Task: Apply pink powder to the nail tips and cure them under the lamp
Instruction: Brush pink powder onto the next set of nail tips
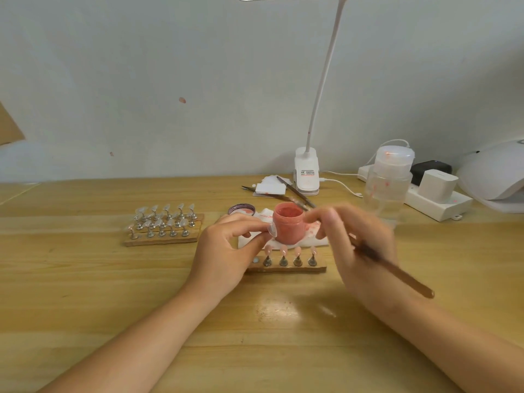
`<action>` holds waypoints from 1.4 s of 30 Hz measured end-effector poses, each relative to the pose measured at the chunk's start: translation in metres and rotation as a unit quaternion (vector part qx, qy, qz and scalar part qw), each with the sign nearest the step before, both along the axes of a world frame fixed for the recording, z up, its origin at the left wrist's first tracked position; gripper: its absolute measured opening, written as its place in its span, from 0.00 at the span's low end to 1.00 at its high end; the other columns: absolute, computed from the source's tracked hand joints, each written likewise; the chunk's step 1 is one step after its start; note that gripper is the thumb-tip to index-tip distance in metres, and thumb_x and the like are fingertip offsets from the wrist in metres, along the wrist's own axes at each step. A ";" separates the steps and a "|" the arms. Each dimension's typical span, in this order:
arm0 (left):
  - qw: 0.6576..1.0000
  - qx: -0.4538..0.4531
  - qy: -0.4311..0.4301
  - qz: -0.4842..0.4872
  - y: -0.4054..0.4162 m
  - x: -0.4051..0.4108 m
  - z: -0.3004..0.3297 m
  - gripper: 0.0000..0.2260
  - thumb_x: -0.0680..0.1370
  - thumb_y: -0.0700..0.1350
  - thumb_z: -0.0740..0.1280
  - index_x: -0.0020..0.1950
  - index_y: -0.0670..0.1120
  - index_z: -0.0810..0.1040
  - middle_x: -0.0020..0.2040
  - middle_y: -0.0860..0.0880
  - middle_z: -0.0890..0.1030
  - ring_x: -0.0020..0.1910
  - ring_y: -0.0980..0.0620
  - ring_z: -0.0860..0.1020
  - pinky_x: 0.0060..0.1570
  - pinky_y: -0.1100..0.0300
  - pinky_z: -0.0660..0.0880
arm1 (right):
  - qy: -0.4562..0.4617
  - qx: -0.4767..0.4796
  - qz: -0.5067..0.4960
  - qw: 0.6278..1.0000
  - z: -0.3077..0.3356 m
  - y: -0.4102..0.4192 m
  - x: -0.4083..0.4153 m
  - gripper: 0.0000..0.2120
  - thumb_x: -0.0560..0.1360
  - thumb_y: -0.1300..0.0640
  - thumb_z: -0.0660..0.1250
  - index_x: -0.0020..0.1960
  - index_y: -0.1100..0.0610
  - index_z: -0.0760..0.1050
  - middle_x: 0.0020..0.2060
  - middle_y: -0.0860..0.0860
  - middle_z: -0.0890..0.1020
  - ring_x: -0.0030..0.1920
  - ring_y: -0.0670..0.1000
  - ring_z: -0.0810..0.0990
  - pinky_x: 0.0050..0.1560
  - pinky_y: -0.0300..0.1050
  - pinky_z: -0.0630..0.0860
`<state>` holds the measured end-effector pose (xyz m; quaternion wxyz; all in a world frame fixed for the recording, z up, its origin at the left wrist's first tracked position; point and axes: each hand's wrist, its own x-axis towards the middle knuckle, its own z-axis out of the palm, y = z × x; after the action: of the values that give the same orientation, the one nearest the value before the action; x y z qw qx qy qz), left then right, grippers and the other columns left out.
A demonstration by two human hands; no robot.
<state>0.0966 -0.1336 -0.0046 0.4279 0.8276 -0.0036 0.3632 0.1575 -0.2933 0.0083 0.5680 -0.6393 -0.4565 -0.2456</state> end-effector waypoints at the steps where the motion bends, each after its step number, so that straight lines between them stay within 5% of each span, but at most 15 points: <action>1: 1.000 0.000 -0.002 0.000 0.000 0.000 0.000 0.06 0.68 0.35 0.72 0.42 0.45 0.83 0.39 0.56 0.80 0.41 0.66 0.74 0.45 0.75 0.66 | -0.016 -0.017 -0.004 1.000 -0.004 0.000 -0.003 0.11 0.78 0.52 0.59 0.44 0.53 0.78 0.38 0.38 0.79 0.39 0.35 0.78 0.39 0.30 0.71; 6: 1.000 0.003 -0.002 0.002 0.001 0.002 -0.001 0.06 0.68 0.36 0.72 0.41 0.45 0.83 0.38 0.59 0.79 0.40 0.67 0.74 0.45 0.75 0.66 | -0.037 -0.052 -0.019 0.998 -0.012 -0.001 -0.005 0.21 0.79 0.48 0.54 0.36 0.56 0.79 0.32 0.43 0.79 0.34 0.42 0.76 0.35 0.40 0.72; 12: 1.000 0.002 -0.010 0.005 0.001 0.001 -0.002 0.09 0.68 0.36 0.73 0.41 0.50 0.81 0.38 0.60 0.79 0.40 0.66 0.75 0.45 0.76 0.67 | -0.052 -0.061 -0.043 0.996 -0.014 0.000 -0.004 0.23 0.80 0.47 0.52 0.37 0.56 0.80 0.32 0.40 0.75 0.35 0.40 0.73 0.36 0.34 0.67; 19: 1.000 -0.002 -0.007 -0.001 0.002 0.001 -0.002 0.09 0.68 0.37 0.73 0.40 0.52 0.81 0.38 0.62 0.79 0.39 0.69 0.74 0.45 0.76 0.67 | -0.060 -0.063 -0.014 0.996 -0.018 -0.001 -0.003 0.24 0.80 0.50 0.52 0.35 0.56 0.79 0.30 0.45 0.78 0.34 0.44 0.75 0.35 0.40 0.69; 23: 1.000 0.007 -0.017 -0.003 0.003 0.002 -0.002 0.12 0.68 0.37 0.73 0.39 0.55 0.80 0.38 0.62 0.79 0.38 0.67 0.74 0.44 0.75 0.67 | -0.055 -0.064 -0.045 0.995 -0.016 0.000 -0.004 0.23 0.80 0.49 0.52 0.37 0.56 0.80 0.33 0.35 0.73 0.35 0.39 0.72 0.37 0.33 0.66; 39: 0.999 -0.029 -0.020 -0.011 0.005 0.004 -0.005 0.10 0.66 0.41 0.74 0.36 0.57 0.81 0.33 0.66 0.80 0.39 0.66 0.76 0.43 0.75 0.68 | 0.011 -0.049 -0.017 0.999 -0.017 -0.001 -0.007 0.21 0.78 0.52 0.52 0.37 0.59 0.79 0.32 0.49 0.79 0.35 0.49 0.77 0.36 0.49 0.73; 42: 0.999 -0.036 -0.019 -0.013 0.006 0.005 -0.006 0.11 0.65 0.40 0.74 0.35 0.57 0.81 0.32 0.66 0.80 0.37 0.66 0.76 0.42 0.75 0.68 | 0.028 -0.063 0.003 0.998 -0.018 -0.001 -0.008 0.23 0.78 0.50 0.52 0.35 0.57 0.79 0.32 0.45 0.80 0.35 0.44 0.77 0.38 0.42 0.72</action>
<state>0.1014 -0.1279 -0.0104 0.4620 0.8047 -0.0091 0.3728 0.1495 -0.2944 -0.0095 0.5400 -0.6790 -0.4568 -0.1968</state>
